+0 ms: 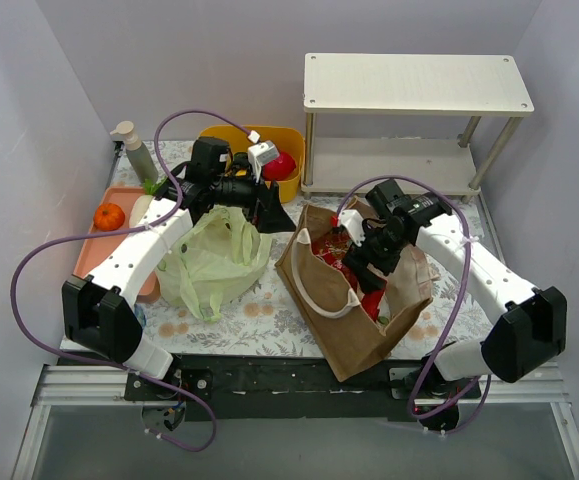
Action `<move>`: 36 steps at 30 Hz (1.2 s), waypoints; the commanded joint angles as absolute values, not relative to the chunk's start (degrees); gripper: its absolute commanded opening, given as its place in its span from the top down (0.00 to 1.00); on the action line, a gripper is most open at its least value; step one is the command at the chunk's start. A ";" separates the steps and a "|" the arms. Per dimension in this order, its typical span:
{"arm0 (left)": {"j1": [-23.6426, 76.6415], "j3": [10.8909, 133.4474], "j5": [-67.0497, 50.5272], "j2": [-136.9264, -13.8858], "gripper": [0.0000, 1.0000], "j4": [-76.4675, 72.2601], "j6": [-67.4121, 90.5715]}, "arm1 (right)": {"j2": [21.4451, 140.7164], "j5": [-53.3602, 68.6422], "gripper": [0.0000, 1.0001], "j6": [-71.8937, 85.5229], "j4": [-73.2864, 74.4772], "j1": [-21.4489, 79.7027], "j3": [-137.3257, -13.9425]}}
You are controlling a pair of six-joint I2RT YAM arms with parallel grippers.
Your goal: Untie the knot of the grocery bags and take out the mixed food
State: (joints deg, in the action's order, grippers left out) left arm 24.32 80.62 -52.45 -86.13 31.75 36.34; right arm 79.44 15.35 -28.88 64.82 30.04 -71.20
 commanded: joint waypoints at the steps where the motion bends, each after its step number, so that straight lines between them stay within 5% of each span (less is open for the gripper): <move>1: 24.17 79.89 -49.92 -84.29 0.02 35.15 32.26 | 78.57 16.95 0.38 -33.38 64.05 29.88 -69.87; 2: 24.17 79.72 -49.49 -83.77 0.02 35.42 32.08 | 78.57 19.66 0.89 -34.09 65.46 29.80 -72.83; 3: 24.17 79.80 -48.70 -83.59 0.02 36.03 31.99 | 78.31 20.56 0.98 -34.45 67.04 29.79 -74.86; 13: 24.17 80.15 -48.34 -84.37 0.02 35.95 30.32 | 76.03 21.62 0.99 -40.96 74.53 29.53 -106.75; 27: 24.08 82.09 -45.44 -84.73 0.02 36.47 28.83 | 73.56 10.28 0.99 -47.64 27.01 28.74 -114.17; 32: 24.08 81.04 -45.26 -84.29 0.02 36.47 28.48 | 81.10 12.82 0.99 -41.15 5.50 26.37 -116.44; 36: 24.08 80.07 -44.83 -84.20 0.02 36.56 28.39 | 95.07 15.38 0.99 -30.61 -4.90 23.30 -133.56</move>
State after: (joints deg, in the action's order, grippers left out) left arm 24.32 80.93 -45.47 -86.02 36.23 29.47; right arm 85.52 13.45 -40.47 19.18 25.85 -121.25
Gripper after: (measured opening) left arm 0.981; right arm 0.020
